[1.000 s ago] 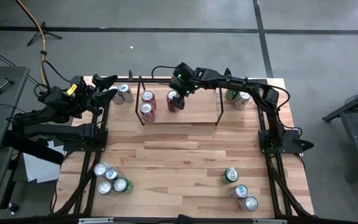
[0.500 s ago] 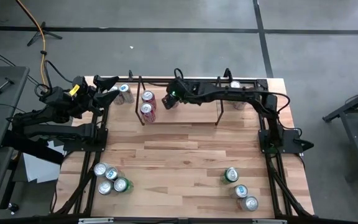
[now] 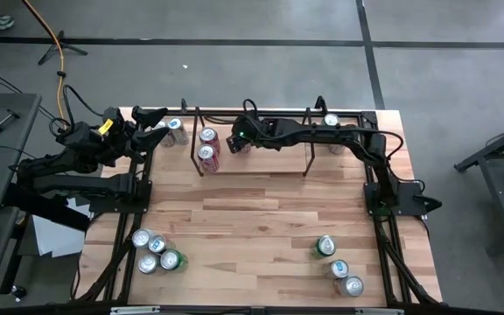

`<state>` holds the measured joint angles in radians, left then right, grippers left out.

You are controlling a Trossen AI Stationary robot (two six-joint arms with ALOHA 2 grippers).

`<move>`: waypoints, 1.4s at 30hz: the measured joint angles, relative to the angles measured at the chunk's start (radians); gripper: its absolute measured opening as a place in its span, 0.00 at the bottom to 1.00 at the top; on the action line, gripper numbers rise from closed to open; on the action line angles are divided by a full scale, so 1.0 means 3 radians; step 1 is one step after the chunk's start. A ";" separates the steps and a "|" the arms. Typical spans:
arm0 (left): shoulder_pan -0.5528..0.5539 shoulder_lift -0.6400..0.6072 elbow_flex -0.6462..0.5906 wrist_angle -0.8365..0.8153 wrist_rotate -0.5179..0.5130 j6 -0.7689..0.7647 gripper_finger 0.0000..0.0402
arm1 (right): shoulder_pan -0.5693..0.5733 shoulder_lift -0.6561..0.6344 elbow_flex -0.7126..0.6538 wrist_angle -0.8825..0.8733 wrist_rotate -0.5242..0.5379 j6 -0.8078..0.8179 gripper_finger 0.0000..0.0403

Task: Place canned beverage on shelf
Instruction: Put the red soda can on the shelf aligned with the other red soda cans

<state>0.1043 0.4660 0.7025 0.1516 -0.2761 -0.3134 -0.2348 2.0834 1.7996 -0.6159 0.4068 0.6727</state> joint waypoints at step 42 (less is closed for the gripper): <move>0.0000 0.0000 0.0000 0.0001 0.0000 0.0003 0.82 | -0.0021 0.0004 -0.0009 0.0218 -0.0090 -0.0315 0.92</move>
<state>0.1042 0.4660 0.7025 0.1520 -0.2760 -0.3126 -0.2412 2.0846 1.7969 -0.5505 0.3799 0.5781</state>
